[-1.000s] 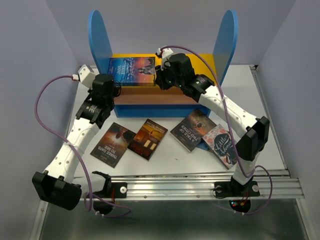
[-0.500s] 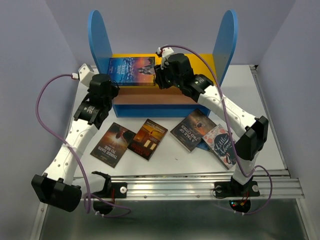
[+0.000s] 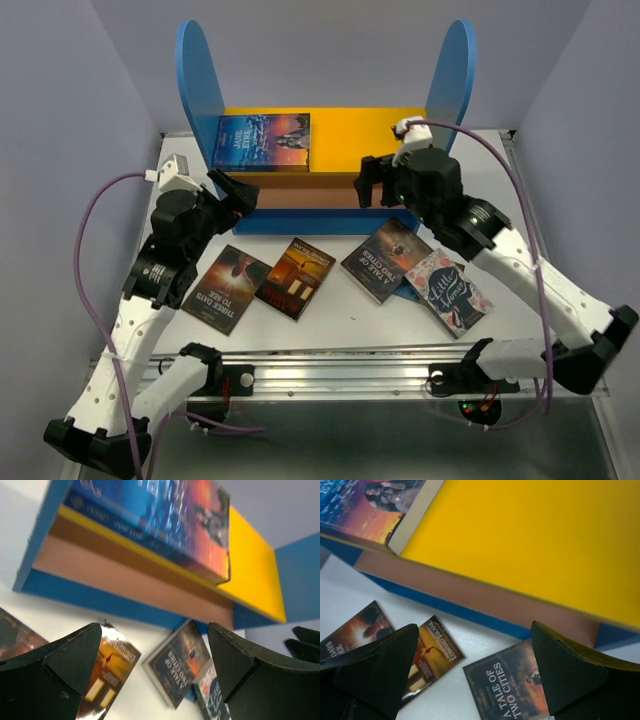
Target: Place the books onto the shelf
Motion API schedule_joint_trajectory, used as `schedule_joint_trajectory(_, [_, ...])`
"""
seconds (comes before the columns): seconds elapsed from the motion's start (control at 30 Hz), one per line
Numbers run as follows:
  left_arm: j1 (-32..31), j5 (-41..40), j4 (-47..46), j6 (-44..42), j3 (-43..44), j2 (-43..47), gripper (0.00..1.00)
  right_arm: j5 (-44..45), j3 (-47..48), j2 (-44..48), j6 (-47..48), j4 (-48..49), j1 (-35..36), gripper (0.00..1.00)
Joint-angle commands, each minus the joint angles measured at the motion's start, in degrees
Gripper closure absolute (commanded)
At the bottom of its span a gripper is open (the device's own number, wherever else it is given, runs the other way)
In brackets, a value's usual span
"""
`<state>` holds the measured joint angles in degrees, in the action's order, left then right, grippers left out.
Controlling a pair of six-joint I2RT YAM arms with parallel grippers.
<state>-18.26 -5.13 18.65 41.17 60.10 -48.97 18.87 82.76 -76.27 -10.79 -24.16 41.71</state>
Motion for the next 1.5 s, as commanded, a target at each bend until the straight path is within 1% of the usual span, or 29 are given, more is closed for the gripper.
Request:
schedule_joint_trajectory(0.0, [-1.1, 10.1, 0.0, -1.4, -5.8, -0.8, 0.01, -1.8, -10.9, 11.1, -9.0, -2.3, 0.5, 0.0])
schedule_joint_trajectory(0.07, [-2.0, 11.2, -0.9, -1.4, -7.8, -1.0, 0.01, -3.5, -14.5, 14.2, -12.1, -4.6, 0.5, 0.0])
schedule_joint_trajectory(0.1, [-3.4, 11.8, -1.6, -0.9, -10.0, -1.0, 0.01, -4.1, -17.0, 16.0, -14.1, -8.3, 0.5, 0.0])
schedule_joint_trajectory(0.17, [-5.2, 14.2, -5.0, -0.3, -12.4, -1.1, 0.01, -3.2, -19.3, 16.9, -16.4, -12.2, 0.5, 0.0])
schedule_joint_trajectory(0.2, [-7.6, 14.7, -6.3, 0.0, -14.7, -1.4, 0.01, -1.9, -22.4, 17.8, -18.5, -14.7, 0.5, 0.0])
schedule_joint_trajectory(0.27, [-10.4, 14.1, -9.8, 1.0, -17.3, -2.2, 0.01, -1.0, -25.8, 18.8, -21.1, -15.9, 0.5, 0.0])
schedule_joint_trajectory(0.33, [-14.1, 13.0, -11.8, 1.8, -18.3, -3.9, 0.01, -1.6, -30.1, 19.9, -25.0, -16.0, 0.5, 0.0])
schedule_joint_trajectory(0.4, [-16.2, 14.2, -16.8, 2.4, -19.7, -6.4, 0.01, -3.4, -33.8, 20.5, -28.6, -14.0, 0.5, 0.0])
schedule_joint_trajectory(0.43, [-16.5, 14.2, -16.8, 2.4, -20.4, -7.2, 0.01, -3.9, -33.8, 20.7, -29.6, -13.1, 0.5, 0.0])
schedule_joint_trajectory(0.53, [-17.2, 18.6, -23.5, 1.8, -22.3, -10.9, 0.01, -6.0, -39.0, 20.5, -31.3, -8.9, 0.5, 0.0])
schedule_joint_trajectory(0.57, [-17.3, 19.2, -24.5, 1.8, -22.6, -11.8, 0.01, -6.3, -39.3, 20.3, -31.6, -8.5, 0.5, 0.0])
schedule_joint_trajectory(0.67, [-18.3, 19.2, -25.8, 1.1, -22.6, -15.5, 0.01, -3.4, -39.8, 19.7, -32.3, -8.9, 0.5, 0.0])
schedule_joint_trajectory(0.77, [-19.3, 19.7, -26.2, 0.1, -21.5, -18.8, 0.01, 4.2, -39.7, 19.0, -33.9, -10.6, 0.5, 0.0])
schedule_joint_trajectory(0.83, [-20.4, 20.5, -26.7, -0.8, -20.2, -20.8, 0.01, 6.2, -38.1, 16.2, -35.1, -12.8, -1.5, 0.0])
schedule_joint_trajectory(0.87, [-21.0, 20.7, -26.9, -1.3, -19.1, -21.5, 0.01, 6.4, -37.6, 15.1, -35.6, -13.5, -3.6, 0.0])
schedule_joint_trajectory(0.93, [-23.3, 20.8, -27.7, -1.7, -18.3, -23.1, 0.01, 5.2, -37.2, 13.3, -36.0, -14.0, -6.7, 0.0])
schedule_joint_trajectory(0.97, [-24.2, 21.1, -29.1, -1.6, -17.8, -23.6, 0.01, 4.9, -37.4, 13.2, -36.1, -14.1, -10.3, 0.0])
schedule_joint_trajectory(1.1, [-29.1, 22.3, -33.2, -0.7, -16.7, -27.0, 0.01, 3.9, -37.8, 15.2, -35.2, -14.2, -18.1, 0.0])
schedule_joint_trajectory(1.13, [-31.0, 21.7, -33.6, -0.3, -16.2, -29.0, 0.01, 3.4, -37.4, 16.1, -33.9, -14.2, -19.1, 0.0])
schedule_joint_trajectory(1.2, [-32.6, 21.7, -34.4, 0.7, -14.7, -31.0, 0.01, 3.3, -37.1, 16.6, -32.5, -14.2, -20.7, 0.0])
schedule_joint_trajectory(1.23, [-33.4, 22.4, -35.7, 0.8, -14.1, -33.0, 0.01, 3.6, -37.1, 16.6, -31.7, -14.3, -22.9, 0.0])
schedule_joint_trajectory(1.3, [-36.0, 23.0, -37.1, 1.4, -12.3, -35.0, 0.01, 3.6, -37.1, 16.2, -31.6, -14.2, -25.4, 0.0])
schedule_joint_trajectory(1.33, [-36.9, 23.0, -37.2, 1.4, -11.2, -37.1, 0.01, 2.9, -37.1, 15.8, -31.5, -14.1, -27.9, 0.0])
schedule_joint_trajectory(1.37, [-38.8, 22.7, -37.3, 1.5, -9.0, -38.2, 0.01, 2.7, -36.8, 14.9, -31.1, -13.9, -28.9, 0.0])
schedule_joint_trajectory(1.47, [-41.1, 21.0, -37.5, 2.7, -5.4, -42.5, 0.01, 1.3, -36.8, 13.5, -30.0, -12.5, -33.2, 0.0])
